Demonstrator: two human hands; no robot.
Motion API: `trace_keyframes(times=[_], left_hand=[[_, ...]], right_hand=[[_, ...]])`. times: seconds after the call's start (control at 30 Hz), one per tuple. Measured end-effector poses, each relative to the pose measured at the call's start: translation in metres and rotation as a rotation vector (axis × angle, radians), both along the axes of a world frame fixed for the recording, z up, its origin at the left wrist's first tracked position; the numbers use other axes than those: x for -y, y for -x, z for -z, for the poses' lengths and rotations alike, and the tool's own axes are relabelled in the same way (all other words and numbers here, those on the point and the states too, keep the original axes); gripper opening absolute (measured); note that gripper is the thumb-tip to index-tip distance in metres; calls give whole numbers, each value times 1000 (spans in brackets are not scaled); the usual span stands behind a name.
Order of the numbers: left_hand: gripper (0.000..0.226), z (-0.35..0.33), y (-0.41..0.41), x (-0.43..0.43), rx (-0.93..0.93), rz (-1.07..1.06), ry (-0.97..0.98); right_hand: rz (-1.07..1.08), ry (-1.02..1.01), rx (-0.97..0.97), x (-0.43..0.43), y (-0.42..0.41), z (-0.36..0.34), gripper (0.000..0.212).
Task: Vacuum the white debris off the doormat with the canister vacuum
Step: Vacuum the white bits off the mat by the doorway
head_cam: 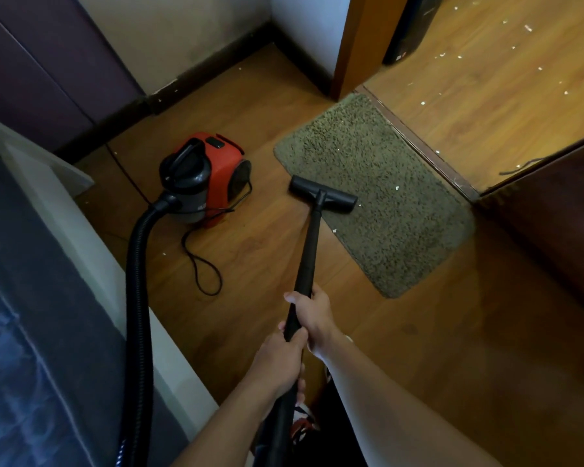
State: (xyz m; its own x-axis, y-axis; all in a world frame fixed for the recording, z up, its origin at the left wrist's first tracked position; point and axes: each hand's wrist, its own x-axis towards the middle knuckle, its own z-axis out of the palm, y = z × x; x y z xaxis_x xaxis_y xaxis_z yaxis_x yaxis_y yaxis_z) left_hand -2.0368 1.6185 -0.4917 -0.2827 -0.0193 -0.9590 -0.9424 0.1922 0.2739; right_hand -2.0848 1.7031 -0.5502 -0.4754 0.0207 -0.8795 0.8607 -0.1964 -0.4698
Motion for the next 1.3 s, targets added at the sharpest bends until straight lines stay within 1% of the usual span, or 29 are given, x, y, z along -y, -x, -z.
trace_keyframes(times=[0.13, 0.27, 0.37, 0.47, 0.57, 0.7, 0.87, 1.0, 1.1, 1.17, 1.23, 1.3], left_hand=[[51, 6, 0, -7, -39, 55, 29], [47, 1, -10, -10, -59, 137, 26], [38, -1, -16, -11, -28, 136, -1], [34, -2, -27, -9, 14, 146, -27], [34, -4, -40, -1, 58, 169, -28], [33, -11, -60, 11, 79, 216, -36], [32, -17, -76, 21, 99, 261, -8], [33, -18, -78, 23, 60, 261, 4], [30, -19, -72, 18, 39, 217, -1], [30, -16, -65, 11, -11, 218, 1], [33, -11, -57, 3, -60, 226, -2], [36, -8, -50, -6, -65, 212, -18]], right_hand=[[49, -2, -35, -5, -3, 7, 34], [131, 5, -54, -12, -15, 3, 28], [159, -5, -43, -16, -24, 0, 33], [174, -19, -12, -15, -39, 0, 39], [194, -1, 17, -9, -58, -3, 38], [225, 29, 38, 2, -83, -8, 43], [244, 61, 38, 11, -104, -13, 39], [237, 80, 30, 14, -103, -12, 40], [234, 85, 11, 10, -92, -12, 41], [235, 73, -3, 3, -82, -12, 42], [236, 75, -24, -6, -72, -11, 45], [233, 67, -40, -16, -66, -10, 45]])
